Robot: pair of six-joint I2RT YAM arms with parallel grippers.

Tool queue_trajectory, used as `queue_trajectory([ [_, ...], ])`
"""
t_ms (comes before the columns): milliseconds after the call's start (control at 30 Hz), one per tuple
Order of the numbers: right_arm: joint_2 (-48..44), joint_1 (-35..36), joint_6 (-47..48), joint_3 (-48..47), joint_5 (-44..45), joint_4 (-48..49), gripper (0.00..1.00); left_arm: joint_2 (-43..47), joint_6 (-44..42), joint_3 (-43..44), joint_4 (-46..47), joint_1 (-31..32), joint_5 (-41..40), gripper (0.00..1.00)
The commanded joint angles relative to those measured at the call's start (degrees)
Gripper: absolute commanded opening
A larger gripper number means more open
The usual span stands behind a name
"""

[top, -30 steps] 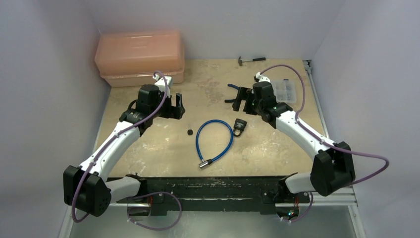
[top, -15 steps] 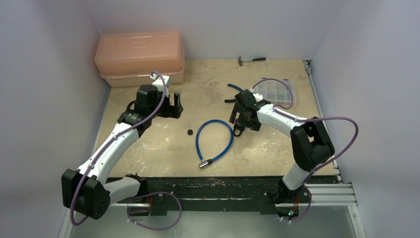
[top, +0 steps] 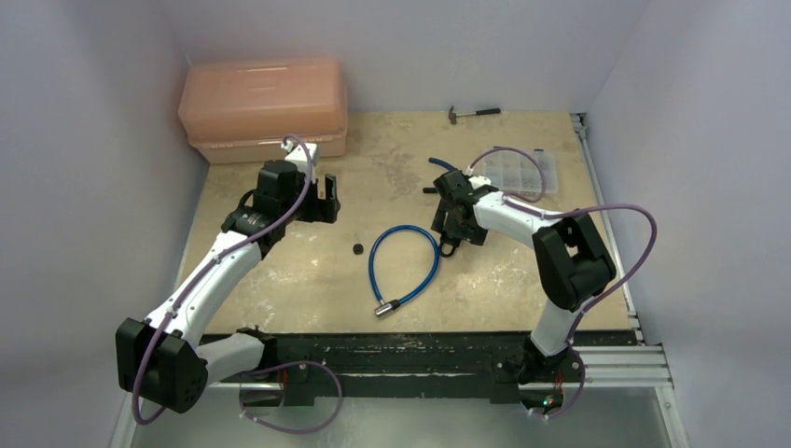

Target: Unlock with the key

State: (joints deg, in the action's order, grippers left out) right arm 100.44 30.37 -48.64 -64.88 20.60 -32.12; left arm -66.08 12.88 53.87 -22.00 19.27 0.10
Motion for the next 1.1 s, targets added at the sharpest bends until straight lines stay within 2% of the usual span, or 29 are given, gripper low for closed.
queue_trajectory([
  [0, 1.3, 0.3, -0.6, -2.4, 2.4, 0.1, 0.84, 1.6, -0.1, 0.6, 0.7, 0.2, -1.5, 0.83],
  [200, 2.3, 0.3, 0.5, -2.3, 1.3, 1.4, 0.68, 1.8, 0.0, 0.5, 0.6, 0.2, -1.9, 0.83],
  [367, 2.0, 0.5, 2.0, -1.4, 0.8, 2.8, 0.65, 1.5, -0.1, 0.5, 0.6, 0.2, -1.8, 0.82],
  [467, 1.6, 0.5, 4.4, -0.7, -0.3, 4.2, 0.46, 1.4, -0.1, 0.5, 0.6, 0.2, -1.6, 0.82],
  [533, 0.8, 0.5, 6.2, -0.2, -1.2, 5.4, 0.40, 1.4, 0.0, 0.5, 0.6, 0.2, -1.2, 0.82],
  [833, -10.7, 0.6, 19.9, 3.5, -10.3, 15.4, 0.39, 3.0, -0.1, -0.1, 2.1, 0.2, 3.5, 0.81],
  [1067, -19.0, 0.6, 26.2, 8.2, -30.9, 26.3, 0.38, 4.9, 0.0, -0.9, 4.1, 0.2, 8.7, 0.81],
])
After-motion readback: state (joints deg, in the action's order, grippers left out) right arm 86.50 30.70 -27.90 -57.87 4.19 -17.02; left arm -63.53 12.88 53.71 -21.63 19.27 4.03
